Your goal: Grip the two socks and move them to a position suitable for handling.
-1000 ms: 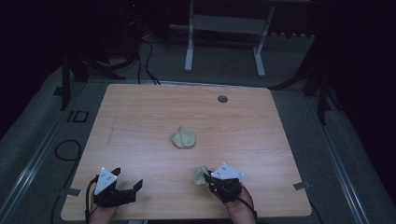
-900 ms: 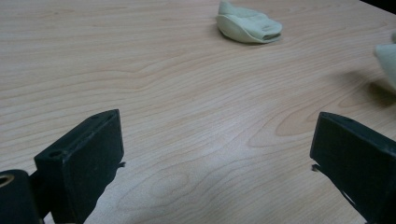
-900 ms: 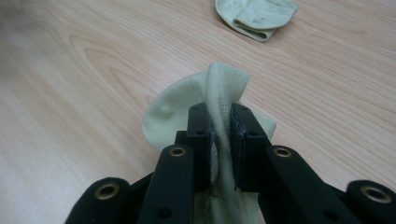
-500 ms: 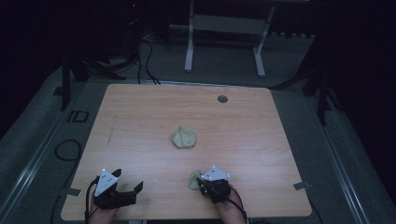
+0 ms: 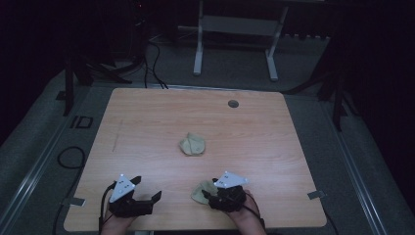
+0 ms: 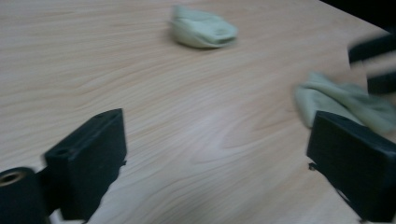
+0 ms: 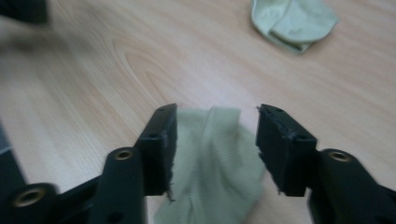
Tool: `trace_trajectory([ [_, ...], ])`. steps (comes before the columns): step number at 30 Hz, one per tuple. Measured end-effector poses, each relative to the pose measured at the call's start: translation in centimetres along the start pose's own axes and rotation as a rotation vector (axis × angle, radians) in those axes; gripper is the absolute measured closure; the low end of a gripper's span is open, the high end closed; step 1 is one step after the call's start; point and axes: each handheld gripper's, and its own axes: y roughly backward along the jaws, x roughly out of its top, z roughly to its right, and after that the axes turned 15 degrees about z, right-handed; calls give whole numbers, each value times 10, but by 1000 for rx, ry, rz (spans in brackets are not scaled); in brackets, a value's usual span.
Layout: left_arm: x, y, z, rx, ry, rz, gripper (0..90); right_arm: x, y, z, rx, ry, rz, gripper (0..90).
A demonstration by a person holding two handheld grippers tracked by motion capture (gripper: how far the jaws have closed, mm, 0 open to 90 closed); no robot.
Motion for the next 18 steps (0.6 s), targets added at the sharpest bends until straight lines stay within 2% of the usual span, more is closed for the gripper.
trace_trajectory([
  [1, 1, -5, 5, -32, 3, -13, 146, 8, 8, 8, 20, -10, 8, 466],
  [3, 4, -15, 14, -100, -6, -53, 153, 15, 15, 16, 13, -16, 22, 485],
  [4, 5, -20, 19, -119, -20, -59, 195, 17, 17, 20, 36, -31, 11, 495],
  [5, 5, -20, 19, -119, -20, -59, 236, 17, 17, 20, 36, -31, 11, 495],
  [6, 7, -31, 28, -163, -38, -88, 271, 20, 20, 27, 53, -57, 11, 514],
  [7, 7, -37, 32, -182, -46, -100, 309, 20, 21, 29, 49, -39, 14, 511],
  [9, 8, -49, 38, -212, -43, -131, 374, 19, 19, 31, 27, -24, -21, 520],
  [10, 7, -55, 40, -221, -41, -151, 391, 18, 17, 33, 34, -34, -25, 571],
  [13, 6, -70, 44, -243, -50, -193, 443, 12, 9, 38, 69, -50, -58, 647],
  [14, 5, -75, 46, -256, -41, -204, 452, 9, 6, 38, 84, -58, -72, 660],
  [16, 3, -84, 47, -246, -43, -230, 489, 4, 0, 38, 101, -62, -99, 675],
  [18, 2, -90, 50, -241, -68, -258, 513, -1, -7, 38, 114, -57, -128, 677],
])
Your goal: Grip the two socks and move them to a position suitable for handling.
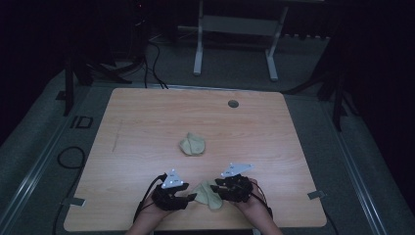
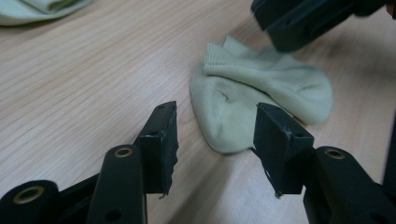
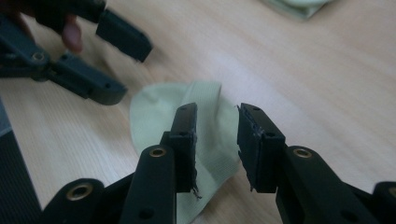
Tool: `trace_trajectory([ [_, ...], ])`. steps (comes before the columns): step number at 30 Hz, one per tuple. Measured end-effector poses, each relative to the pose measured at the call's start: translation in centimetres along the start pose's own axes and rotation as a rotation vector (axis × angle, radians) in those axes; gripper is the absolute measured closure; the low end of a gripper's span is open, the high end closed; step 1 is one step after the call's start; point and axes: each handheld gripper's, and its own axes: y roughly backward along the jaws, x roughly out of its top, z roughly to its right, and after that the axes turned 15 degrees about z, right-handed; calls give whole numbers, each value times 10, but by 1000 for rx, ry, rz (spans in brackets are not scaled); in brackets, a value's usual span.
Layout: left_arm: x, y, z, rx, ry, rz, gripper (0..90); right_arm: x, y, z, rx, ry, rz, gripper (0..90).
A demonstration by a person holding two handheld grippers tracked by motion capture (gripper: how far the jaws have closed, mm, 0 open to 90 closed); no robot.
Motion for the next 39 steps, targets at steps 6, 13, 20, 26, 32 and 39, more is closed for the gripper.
trace_trajectory([
  [6, 4, -14, 3, -5, -23, -31, 644, -9, -16, -2, 26, 18, -72, 670],
  [13, 6, -21, 5, 14, -34, -52, 789, -12, -17, -8, 8, 93, -77, 747],
  [20, 6, -22, 7, 15, -51, -52, 868, -6, -8, -14, -5, 100, -39, 838],
  [26, 5, -21, 7, 18, -54, -49, 877, 8, 27, -9, -46, 73, 52, 839],
  [32, 6, -20, 6, 15, -51, -55, 879, 7, 63, 11, -112, 25, 103, 839],
  [39, 6, -21, 6, 6, -55, -56, 877, -18, 78, 30, -162, -29, 61, 835],
])
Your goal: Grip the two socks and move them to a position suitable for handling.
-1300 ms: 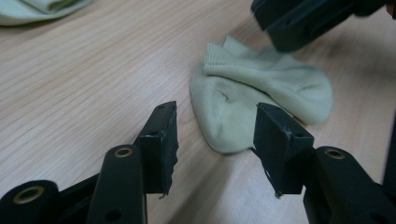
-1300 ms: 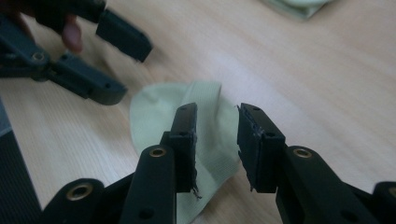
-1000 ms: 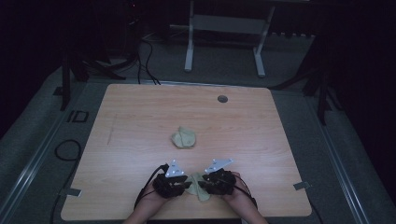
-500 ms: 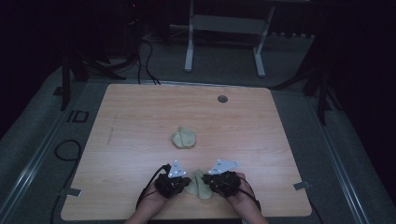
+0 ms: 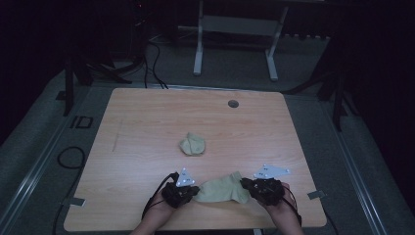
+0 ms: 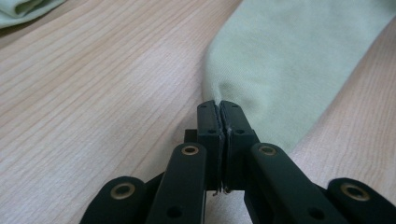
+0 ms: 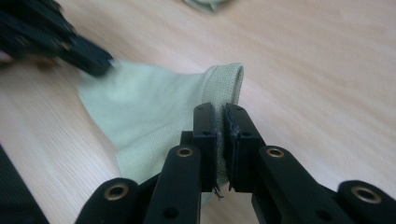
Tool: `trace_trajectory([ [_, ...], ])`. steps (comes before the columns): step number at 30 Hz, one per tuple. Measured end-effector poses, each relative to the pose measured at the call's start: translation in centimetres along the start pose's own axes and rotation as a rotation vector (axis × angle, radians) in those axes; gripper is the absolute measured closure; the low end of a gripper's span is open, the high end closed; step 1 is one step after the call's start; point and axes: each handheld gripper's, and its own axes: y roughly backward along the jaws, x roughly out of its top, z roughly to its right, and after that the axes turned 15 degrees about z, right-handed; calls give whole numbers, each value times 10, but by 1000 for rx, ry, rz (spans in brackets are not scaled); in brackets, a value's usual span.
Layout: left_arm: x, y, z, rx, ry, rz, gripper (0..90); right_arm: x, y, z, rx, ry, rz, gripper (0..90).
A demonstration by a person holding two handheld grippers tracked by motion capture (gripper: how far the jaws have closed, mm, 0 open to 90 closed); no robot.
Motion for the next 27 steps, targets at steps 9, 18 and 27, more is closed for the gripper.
trace_trajectory([
  [9, 0, 0, 3, 8, -6, -4, 877, -28, -14, 10, -19, -16, -86, 832],
  [18, 4, 9, 0, -8, 57, 38, 757, -27, -14, 13, -51, 6, -102, 709],
  [27, 18, 2, 26, -43, -34, 54, 880, -11, -3, -3, -11, 7, -27, 817],
])
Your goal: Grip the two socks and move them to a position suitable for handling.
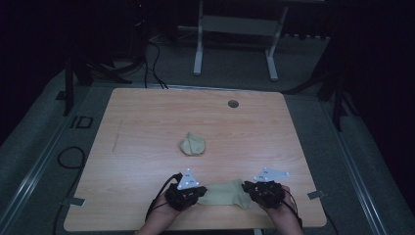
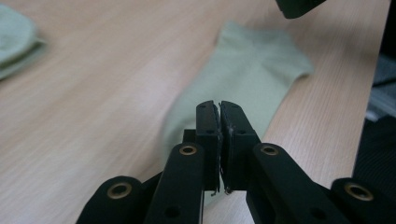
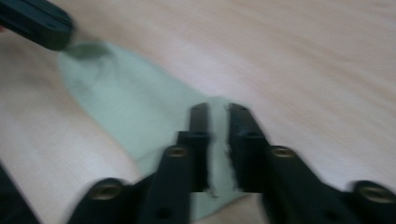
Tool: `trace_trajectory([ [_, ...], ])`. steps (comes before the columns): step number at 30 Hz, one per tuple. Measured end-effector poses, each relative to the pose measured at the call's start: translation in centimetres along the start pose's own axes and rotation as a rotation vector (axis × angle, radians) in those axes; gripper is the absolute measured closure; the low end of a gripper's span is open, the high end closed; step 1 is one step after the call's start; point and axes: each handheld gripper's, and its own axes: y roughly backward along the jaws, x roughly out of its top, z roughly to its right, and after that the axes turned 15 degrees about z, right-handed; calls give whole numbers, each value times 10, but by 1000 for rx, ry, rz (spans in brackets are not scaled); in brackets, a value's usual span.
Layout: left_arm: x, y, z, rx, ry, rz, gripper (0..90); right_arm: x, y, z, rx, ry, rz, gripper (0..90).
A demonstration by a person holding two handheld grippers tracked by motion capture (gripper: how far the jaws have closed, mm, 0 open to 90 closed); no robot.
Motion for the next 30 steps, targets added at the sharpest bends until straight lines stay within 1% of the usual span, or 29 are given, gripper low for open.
trace_trajectory([
  [1, -2, -4, 0, -9, 2, -13, 885, -4, -5, -3, 2, 18, -20, 826],
  [2, -4, -8, -1, -10, 2, -31, 885, -6, -8, -5, 1, 22, -34, 830],
  [3, -7, -12, -1, 0, -2, -46, 885, -10, -12, -6, 1, 21, -44, 830],
  [4, -10, -14, -3, -3, -2, -59, 886, -13, -16, -6, 3, 20, -51, 825],
  [5, -12, -15, -5, 1, 6, -66, 886, -15, -19, -7, 2, 26, -64, 813],
  [6, -14, -15, -8, -5, 26, -55, 894, -17, -23, -7, -4, 30, -75, 810],
  [7, -14, -13, -10, -4, 33, -56, 895, -19, -26, -6, -1, 31, -87, 806],
  [9, -16, -8, -11, 14, 18, -61, 896, -21, -27, -5, 16, 20, -74, 791],
  [10, -17, -6, -12, 14, 18, -61, 895, -21, -27, -5, 29, 17, -75, 781],
  [13, -17, -6, -12, 14, 18, -61, 895, -21, -27, -6, 36, 21, -74, 780],
  [14, -24, 5, -12, 25, 36, -53, 895, -23, -28, -12, 51, 26, -58, 784],
  [17, -27, 11, -7, 23, 42, -60, 895, -23, -27, -21, 49, 63, -59, 785],
  [20, -30, 15, -2, 15, 39, -59, 895, -24, -26, -25, 55, 76, -61, 785],
  [23, -30, 15, -1, 15, 46, -52, 895, -25, -24, -24, 66, 82, -61, 783],
  [26, -28, 9, -3, 12, 46, -49, 895, -26, -22, -21, 62, 90, -61, 782],
  [30, -25, 3, -5, 2, 46, -43, 895, -28, -20, -14, 56, 71, -57, 784],
])
